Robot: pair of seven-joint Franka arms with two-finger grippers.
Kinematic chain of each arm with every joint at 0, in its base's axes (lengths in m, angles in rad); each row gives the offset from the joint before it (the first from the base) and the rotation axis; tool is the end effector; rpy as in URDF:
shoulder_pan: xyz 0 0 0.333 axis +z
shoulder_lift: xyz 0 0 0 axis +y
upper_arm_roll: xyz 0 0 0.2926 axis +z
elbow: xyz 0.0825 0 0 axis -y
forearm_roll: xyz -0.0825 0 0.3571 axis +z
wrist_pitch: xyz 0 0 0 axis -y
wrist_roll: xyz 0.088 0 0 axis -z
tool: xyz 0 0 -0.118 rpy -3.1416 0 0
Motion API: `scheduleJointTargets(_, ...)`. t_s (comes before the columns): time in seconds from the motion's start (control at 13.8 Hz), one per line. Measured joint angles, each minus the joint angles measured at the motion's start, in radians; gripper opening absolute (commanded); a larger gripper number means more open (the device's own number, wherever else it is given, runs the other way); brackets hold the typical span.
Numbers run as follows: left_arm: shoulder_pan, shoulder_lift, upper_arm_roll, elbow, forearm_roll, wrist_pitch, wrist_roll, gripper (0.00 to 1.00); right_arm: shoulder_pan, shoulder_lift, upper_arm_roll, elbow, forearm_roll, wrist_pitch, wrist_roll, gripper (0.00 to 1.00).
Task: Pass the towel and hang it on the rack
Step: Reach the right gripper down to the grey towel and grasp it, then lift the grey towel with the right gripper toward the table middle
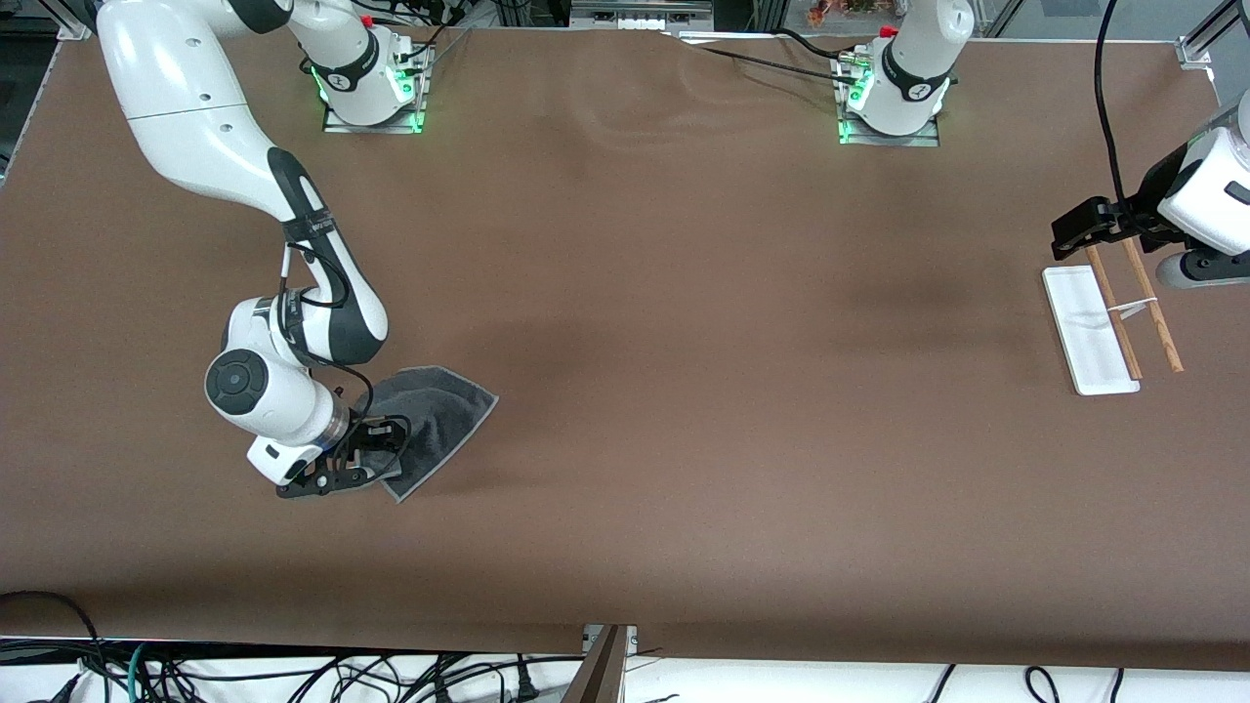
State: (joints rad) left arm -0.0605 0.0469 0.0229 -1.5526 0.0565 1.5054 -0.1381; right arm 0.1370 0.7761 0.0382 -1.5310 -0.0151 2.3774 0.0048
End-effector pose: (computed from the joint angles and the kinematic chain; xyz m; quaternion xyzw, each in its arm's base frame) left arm 0.5319 -0.0133 0.5681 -0.9972 -0.0507 0.0443 0.0328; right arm 0.6702 0.1146 0.1941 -0.9958 -0.0844 -0.0346 0.0109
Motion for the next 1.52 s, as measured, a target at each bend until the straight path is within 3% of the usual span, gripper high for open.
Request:
scheduleJointTargets(0.44, 0.0, 0.0, 0.0, 0.0, 0.0, 0.0, 0.0, 1.0, 0.004, -0.008, 0.0, 0.006, 0.0, 0.002, 0.0, 0.0)
scheduleJointTargets(0.73, 0.0, 0.0, 0.0, 0.0, 0.0, 0.0, 0.0, 1.0, 0.005, -0.093, 0.016, 0.034, 0.008, -0.082, -0.001, 0.0)
scheduleJointTargets(1.16, 0.0, 0.0, 0.0, 0.0, 0.0, 0.0, 0.0, 1.0, 0.011, -0.232, 0.086, 0.15, 0.254, -0.313, 0.117, 0.0)
scheduleJointTargets(1.38, 0.0, 0.0, 0.0, 0.0, 0.0, 0.0, 0.0, 1.0, 0.042, -0.256, 0.192, 0.171, 0.243, -0.322, 0.334, 0.0)
scheduleJointTargets(1.52, 0.0, 0.0, 0.001, 0.0, 0.0, 0.0, 0.0, 1.0, 0.134, -0.267, 0.211, 0.178, 0.154, -0.321, 0.475, 0.0)
